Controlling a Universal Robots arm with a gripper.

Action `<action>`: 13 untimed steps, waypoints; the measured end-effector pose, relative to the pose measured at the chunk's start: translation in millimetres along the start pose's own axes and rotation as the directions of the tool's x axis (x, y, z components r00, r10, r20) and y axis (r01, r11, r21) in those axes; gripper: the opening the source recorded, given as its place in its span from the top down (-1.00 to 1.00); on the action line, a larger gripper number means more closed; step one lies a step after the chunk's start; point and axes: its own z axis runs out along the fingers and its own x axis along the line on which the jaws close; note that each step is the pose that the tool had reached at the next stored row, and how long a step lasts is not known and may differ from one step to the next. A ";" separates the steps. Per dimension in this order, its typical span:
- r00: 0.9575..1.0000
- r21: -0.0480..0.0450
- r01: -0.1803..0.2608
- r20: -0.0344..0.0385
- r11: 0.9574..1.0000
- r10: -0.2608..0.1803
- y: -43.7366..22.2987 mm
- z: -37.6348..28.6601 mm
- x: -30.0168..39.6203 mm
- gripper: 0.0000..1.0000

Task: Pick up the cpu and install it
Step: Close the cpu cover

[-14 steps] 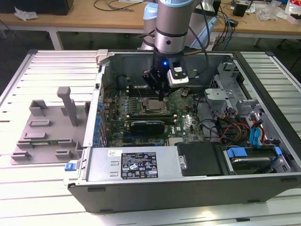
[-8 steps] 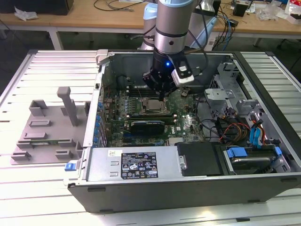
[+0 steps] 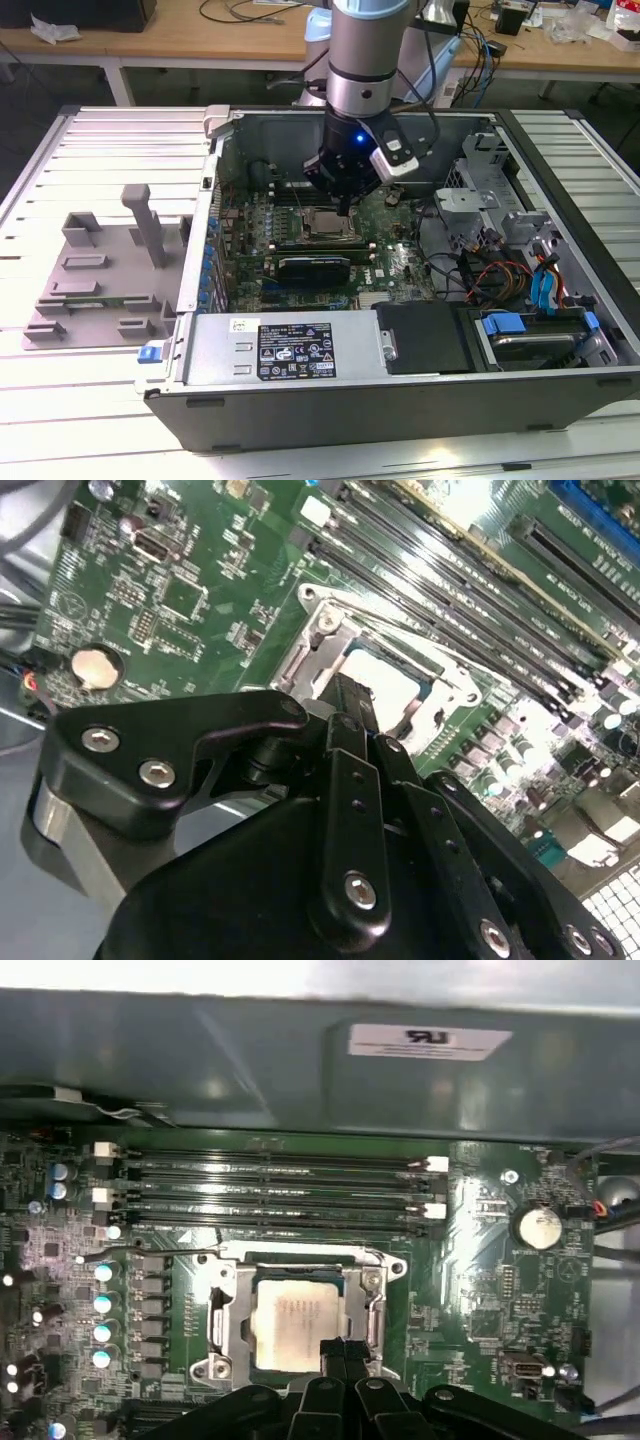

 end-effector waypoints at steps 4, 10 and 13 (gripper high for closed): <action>1.000 0.000 -0.001 0.011 1.000 0.001 0.3 5.6 10.4 0.79; 1.000 0.001 -0.002 0.025 1.000 0.002 0.9 11.3 28.3 0.79; 1.000 0.001 -0.002 0.029 1.000 0.002 1.4 12.6 44.2 0.79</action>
